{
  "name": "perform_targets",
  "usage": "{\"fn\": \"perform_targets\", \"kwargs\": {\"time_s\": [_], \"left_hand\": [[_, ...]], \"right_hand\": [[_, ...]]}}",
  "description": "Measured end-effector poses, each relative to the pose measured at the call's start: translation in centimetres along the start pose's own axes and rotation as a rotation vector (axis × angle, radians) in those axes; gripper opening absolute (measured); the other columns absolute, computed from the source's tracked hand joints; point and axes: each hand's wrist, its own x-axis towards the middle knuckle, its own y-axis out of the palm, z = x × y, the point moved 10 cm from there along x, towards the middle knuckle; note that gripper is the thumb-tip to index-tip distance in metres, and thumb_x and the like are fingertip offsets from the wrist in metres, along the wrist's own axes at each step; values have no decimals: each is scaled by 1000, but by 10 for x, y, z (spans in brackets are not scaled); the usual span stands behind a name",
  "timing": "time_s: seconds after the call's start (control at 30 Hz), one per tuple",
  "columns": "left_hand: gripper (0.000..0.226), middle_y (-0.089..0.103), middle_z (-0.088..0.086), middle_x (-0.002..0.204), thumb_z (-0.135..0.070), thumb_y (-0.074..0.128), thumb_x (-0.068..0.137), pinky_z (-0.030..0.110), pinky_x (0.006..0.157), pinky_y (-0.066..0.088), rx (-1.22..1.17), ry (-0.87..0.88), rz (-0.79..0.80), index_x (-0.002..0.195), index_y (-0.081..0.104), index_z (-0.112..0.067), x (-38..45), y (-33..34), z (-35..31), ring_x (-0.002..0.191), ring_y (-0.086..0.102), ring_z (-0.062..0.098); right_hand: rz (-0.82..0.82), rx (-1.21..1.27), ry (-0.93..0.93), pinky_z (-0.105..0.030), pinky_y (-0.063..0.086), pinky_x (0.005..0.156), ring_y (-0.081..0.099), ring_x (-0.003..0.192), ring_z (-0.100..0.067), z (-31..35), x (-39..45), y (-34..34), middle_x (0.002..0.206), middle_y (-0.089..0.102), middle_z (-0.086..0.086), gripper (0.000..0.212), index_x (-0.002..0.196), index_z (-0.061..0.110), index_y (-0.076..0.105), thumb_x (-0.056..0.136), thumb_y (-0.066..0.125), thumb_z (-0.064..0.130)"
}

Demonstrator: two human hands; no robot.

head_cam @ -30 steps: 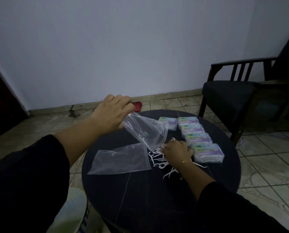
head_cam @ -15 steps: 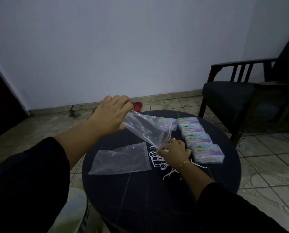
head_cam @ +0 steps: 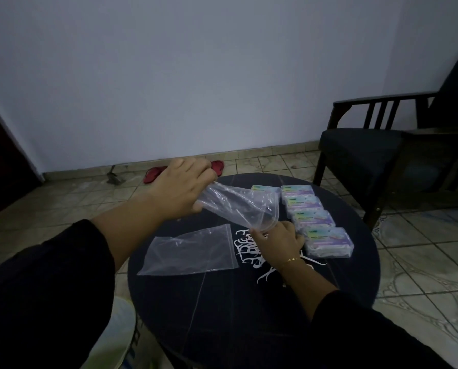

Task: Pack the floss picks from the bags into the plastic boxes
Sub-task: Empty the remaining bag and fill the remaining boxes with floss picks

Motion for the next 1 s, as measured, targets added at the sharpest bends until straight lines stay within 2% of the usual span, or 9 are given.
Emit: {"fn": "perform_targets", "kwargs": {"time_s": [0.13,0.3,0.5,0.57,0.63,0.73,0.83,0.93,1.0], "left_hand": [[64,54,7,105,-44,80,54,36,75,44,-7,-4,13,105,53,-16,1,0,0,92,54,25],[63,54,7,103,-43,80,55,37,76,46,-25,3,23,104,51,-16,0,2,-4,91,54,25],[62,54,8,99,-44,80,54,38,73,47,-38,11,17,102,53,-14,-1,0,-6,87,54,26],[63,56,8,98,-42,82,51,36,72,48,-42,7,23,100,55,-14,1,-1,-6,86,56,25],[64,56,7,98,-41,83,48,35,71,47,-38,-1,32,100,56,-14,2,-2,-5,85,57,25],[64,56,7,98,-42,83,49,34,71,45,-27,-15,36,100,55,-14,1,-3,-1,86,56,24],[63,55,6,99,-42,83,50,34,72,44,-33,-30,42,100,54,-15,-2,0,3,86,55,23],[64,54,6,99,-43,82,50,34,73,45,-53,-57,94,101,53,-15,-6,11,7,86,55,23],[63,52,4,106,-43,80,56,34,77,44,-108,-72,151,106,52,-17,-11,19,6,94,53,23]], "right_hand": [[34,-23,-4,-42,20,99,29,128,-19,-2,1,3,117,56,2,38,102,24,69,94,41,48],[13,-25,-21,-41,19,98,34,121,-16,-4,5,7,94,53,3,38,85,16,70,95,39,38],[110,-158,-23,-48,19,98,33,118,-18,-6,7,20,98,62,5,34,84,22,71,93,41,35],[83,-170,-15,-50,20,97,37,115,-21,-6,7,18,95,66,3,44,84,18,72,95,33,35],[31,-165,7,-49,18,100,40,113,-21,-9,6,13,90,68,3,54,81,16,73,96,27,39],[-10,-207,17,-47,21,99,47,109,-22,-13,6,7,87,65,1,61,68,18,66,93,26,57],[-15,-192,4,-45,21,97,53,103,-23,-17,5,7,80,64,3,58,54,22,49,90,32,64],[-40,-130,-30,-43,22,95,54,98,-22,-15,3,4,72,62,4,55,53,22,48,87,41,64],[-52,-82,-69,-41,23,93,53,95,-19,-9,2,1,70,58,7,50,55,24,48,83,47,64]]}}
